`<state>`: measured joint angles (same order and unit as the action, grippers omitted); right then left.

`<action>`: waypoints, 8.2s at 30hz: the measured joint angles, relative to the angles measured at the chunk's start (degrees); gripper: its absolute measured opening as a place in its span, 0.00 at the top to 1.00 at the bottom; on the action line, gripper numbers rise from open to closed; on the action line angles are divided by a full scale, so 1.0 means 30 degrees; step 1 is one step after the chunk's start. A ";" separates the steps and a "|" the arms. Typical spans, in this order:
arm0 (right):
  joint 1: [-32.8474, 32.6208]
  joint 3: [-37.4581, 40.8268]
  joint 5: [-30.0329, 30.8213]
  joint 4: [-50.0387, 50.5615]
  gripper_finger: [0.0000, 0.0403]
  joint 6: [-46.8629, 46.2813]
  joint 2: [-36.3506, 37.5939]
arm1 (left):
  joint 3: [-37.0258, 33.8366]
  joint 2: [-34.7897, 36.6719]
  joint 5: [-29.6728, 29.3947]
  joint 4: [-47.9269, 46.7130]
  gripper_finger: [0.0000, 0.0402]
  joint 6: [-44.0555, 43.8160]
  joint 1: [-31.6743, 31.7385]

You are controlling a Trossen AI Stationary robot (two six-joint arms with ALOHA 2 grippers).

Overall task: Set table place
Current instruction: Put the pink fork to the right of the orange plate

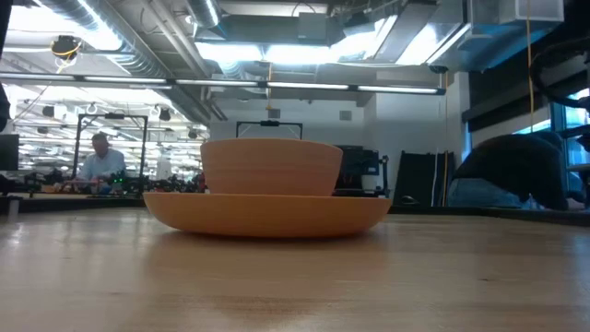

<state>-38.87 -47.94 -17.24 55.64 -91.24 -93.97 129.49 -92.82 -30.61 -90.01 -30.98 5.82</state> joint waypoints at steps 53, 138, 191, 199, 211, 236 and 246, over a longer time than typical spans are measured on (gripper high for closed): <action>0.6817 -0.3927 1.1615 -0.0973 0.90 0.2549 -0.0044 | -0.0007 0.0007 0.0000 0.0012 0.84 -0.0117 0.0000; 1.1278 -0.6761 0.5051 -0.0864 0.84 0.3599 -0.3016 | -0.0007 -0.1209 0.0072 -0.0003 0.84 0.1902 0.0182; 1.3959 -0.5495 0.8337 -0.5262 1.00 0.8117 -0.3002 | 0.0000 -0.1202 0.0087 -0.0003 0.84 0.1836 0.0175; 1.4178 -0.6149 0.9096 -0.6408 1.00 0.9085 -0.3002 | 0.0000 -0.1202 0.0087 -0.0003 0.84 0.1835 0.0175; 1.4112 -0.6142 0.8791 -0.5633 1.00 0.9091 -0.3002 | 0.0000 -0.1202 0.0087 -0.0003 0.84 0.1399 0.0175; 1.3975 -0.6135 0.8367 -0.6148 1.00 0.9138 -0.4210 | 0.0000 -0.1202 0.0080 0.0002 0.84 0.1387 0.0182; 1.4156 -0.6480 0.9347 -0.6527 1.00 1.0236 -0.4198 | 0.0000 -0.1202 0.0036 -0.0003 0.84 0.1392 0.0182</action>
<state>3.60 -67.38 10.80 36.06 -60.53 -106.57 129.49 -96.42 -30.50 -90.02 -26.81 6.37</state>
